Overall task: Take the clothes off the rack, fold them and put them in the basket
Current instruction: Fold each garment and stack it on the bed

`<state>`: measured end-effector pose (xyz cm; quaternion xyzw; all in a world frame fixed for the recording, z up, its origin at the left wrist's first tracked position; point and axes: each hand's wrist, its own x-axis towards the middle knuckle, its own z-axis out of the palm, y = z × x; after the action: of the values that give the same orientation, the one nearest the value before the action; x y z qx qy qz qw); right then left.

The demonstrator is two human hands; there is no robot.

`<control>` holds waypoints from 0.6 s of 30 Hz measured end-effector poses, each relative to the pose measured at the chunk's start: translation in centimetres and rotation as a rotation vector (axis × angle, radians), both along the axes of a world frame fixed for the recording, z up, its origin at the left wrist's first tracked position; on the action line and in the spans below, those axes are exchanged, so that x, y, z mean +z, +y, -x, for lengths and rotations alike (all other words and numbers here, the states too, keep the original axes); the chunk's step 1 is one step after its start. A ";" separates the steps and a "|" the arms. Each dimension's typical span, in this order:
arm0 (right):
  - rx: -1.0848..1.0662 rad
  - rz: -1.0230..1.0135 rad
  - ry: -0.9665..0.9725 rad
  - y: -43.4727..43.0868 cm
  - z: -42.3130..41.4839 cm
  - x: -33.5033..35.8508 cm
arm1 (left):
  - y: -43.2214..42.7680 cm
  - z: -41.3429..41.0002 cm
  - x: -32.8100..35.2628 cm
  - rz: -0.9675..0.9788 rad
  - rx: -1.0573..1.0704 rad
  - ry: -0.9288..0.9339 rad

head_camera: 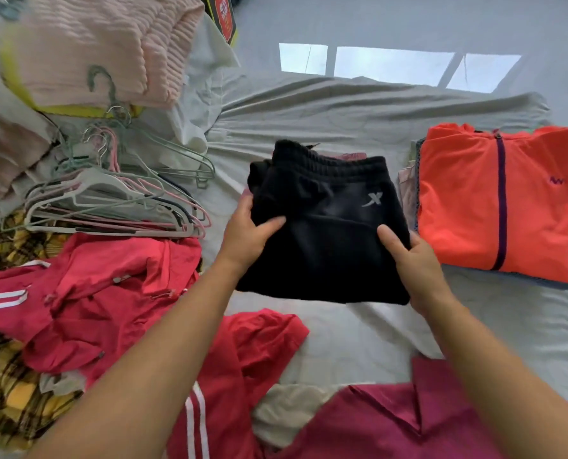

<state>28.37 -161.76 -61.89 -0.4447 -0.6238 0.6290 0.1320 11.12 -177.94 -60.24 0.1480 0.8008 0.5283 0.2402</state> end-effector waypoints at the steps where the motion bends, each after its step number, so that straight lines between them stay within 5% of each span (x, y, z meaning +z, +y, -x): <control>1: -0.003 -0.026 -0.003 1.5 1.8 -0.3 | 1.3 1.8 0.3 -0.001 0.009 0.028; 4: 0.019 -0.262 -0.193 3.9 5.5 -1.7 | 3.6 5.8 -0.8 0.207 -0.028 0.225; 7: 0.349 -0.692 -0.425 3.3 6.4 -4.0 | 3.1 6.2 -5.1 0.682 -0.495 0.463; 10: 0.734 -0.820 -0.714 1.6 5.5 -7.4 | 0.9 3.3 -10.0 0.947 -0.914 0.238; 15: 0.760 -0.686 -0.748 2.0 5.8 -8.0 | -1.0 2.8 -9.7 0.671 -0.699 0.183; 18: 0.568 -0.871 -0.603 0.5 4.6 -7.5 | -4.6 2.6 -7.1 0.575 -0.351 0.284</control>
<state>23.80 -161.29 -69.40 -0.3246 -0.9284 0.1726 -0.0539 8.49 -182.55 -67.39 0.2813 0.9045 0.2064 0.2452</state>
